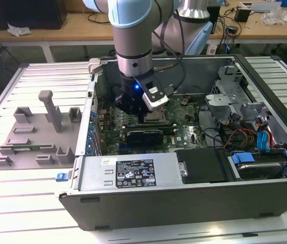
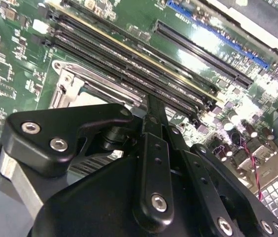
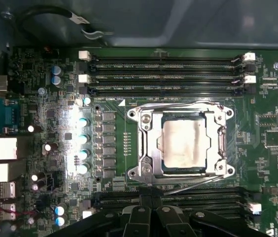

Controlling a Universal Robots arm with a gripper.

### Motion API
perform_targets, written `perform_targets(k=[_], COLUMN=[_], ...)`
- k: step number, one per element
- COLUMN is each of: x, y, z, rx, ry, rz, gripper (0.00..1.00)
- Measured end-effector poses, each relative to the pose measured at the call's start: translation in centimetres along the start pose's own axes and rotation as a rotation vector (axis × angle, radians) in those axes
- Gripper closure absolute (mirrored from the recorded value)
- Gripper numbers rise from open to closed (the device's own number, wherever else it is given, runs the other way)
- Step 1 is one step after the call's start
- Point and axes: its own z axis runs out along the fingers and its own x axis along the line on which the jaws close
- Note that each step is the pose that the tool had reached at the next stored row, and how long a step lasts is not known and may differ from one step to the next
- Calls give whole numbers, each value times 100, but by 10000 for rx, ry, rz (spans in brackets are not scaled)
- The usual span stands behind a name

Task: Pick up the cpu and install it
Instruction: 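Install the second cpu locking lever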

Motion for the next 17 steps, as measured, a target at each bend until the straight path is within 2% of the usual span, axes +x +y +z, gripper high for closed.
perform_targets(k=[2, 4, 6, 10, 11, 12, 13, 16, 17], x=[18, 28, 32, 35, 35, 36, 37, 38, 38], y=[-15, -73, -132, -195, -217, -237, -252, -317, -321], z=[6, 6, 5, 4, 4, 5, 7, 30, 34], rx=[-89, -180, -365, -829, -1036, -1181, -1265, -1644, -1715], ry=[-7, -5, -9, -32, -44, -50, -53, -60, -62], rz=[4, 12, 26, 55, 68, 78, 85, 111, 116], gripper=[89, 89, 89, 89, 89, 89, 89, 89, 89])
